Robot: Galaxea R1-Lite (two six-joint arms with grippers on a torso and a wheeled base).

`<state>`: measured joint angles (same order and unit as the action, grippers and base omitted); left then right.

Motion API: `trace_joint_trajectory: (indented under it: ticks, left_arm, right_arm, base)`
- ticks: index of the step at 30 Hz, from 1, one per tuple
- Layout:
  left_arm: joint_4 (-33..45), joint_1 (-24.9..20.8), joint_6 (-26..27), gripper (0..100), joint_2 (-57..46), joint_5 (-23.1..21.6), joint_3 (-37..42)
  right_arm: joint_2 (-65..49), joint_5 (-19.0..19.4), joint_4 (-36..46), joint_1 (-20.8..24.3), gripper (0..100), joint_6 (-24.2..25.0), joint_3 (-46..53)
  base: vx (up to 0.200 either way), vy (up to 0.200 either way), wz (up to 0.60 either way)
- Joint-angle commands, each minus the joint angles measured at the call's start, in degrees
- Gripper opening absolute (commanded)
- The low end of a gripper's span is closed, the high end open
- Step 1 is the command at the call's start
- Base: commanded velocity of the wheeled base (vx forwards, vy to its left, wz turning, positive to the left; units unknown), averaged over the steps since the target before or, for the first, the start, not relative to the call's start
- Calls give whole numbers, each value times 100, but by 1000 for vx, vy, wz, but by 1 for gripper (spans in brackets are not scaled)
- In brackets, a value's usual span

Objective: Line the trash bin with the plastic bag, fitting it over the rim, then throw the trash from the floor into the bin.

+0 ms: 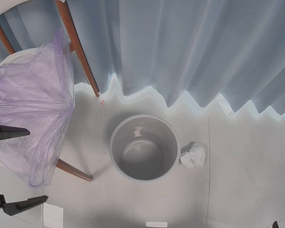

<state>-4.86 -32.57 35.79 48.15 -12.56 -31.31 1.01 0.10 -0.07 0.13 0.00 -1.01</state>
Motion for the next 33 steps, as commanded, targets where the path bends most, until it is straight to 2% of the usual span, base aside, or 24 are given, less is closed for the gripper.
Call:
trace_joint_trajectory:
  ticks: [1,2,4,9,10,11,13,14,15,16,17,26,33]
  left_arm:
    - [3,-1717,77,100,643,1519,-297]
    - [3,-1884,60,100,678,1748,-341]
    - [-67,-2341,-11,100,871,2732,-491]
    - [-867,-2737,16,100,1276,4842,-403]
    - [-1034,-2816,42,100,1372,5184,-394]
    - [-1069,-2825,42,100,1390,5228,-394]
    - [-1605,-3229,51,100,1794,6265,-394]
    - [-1605,-3229,51,100,1794,6265,-394]
    - [-1878,-3484,68,100,2075,6881,-376]
    - [-1913,-3519,60,100,2119,6977,-368]
    - [-2036,-3677,60,100,2365,7452,-315]
    - [-2748,-3712,68,100,3244,9588,-262]
    - [-2853,-3712,165,100,3526,10053,-271]
  right_arm:
    - [-101,-1,-1,4,100,0,101]
    - [-101,8,-1,4,100,0,101]
    - [-101,8,-1,4,100,0,101]
    - [-101,-1,-1,4,100,0,101]
    - [-101,-1,-1,-5,100,0,101]
    - [-101,-1,-1,-5,100,0,101]
    - [-101,-1,-1,4,100,0,101]
    - [-101,-1,-1,4,100,0,101]
    - [-101,8,-1,4,100,0,101]
    - [-92,-1,-1,4,100,0,101]
    - [-101,-1,-1,4,100,0,101]
    - [-101,-1,-1,4,100,0,101]
    - [-101,-1,-1,4,100,0,101]
  base:
    - [0,0,0]
    - [0,0,0]
    - [0,0,0]
    - [0,0,0]
    - [0,0,0]
    - [0,0,0]
    - [0,0,0]
    - [0,0,0]
    - [0,0,0]
    - [0,0,0]
    - [0,0,0]
    - [0,0,0]
    - [0,0,0]
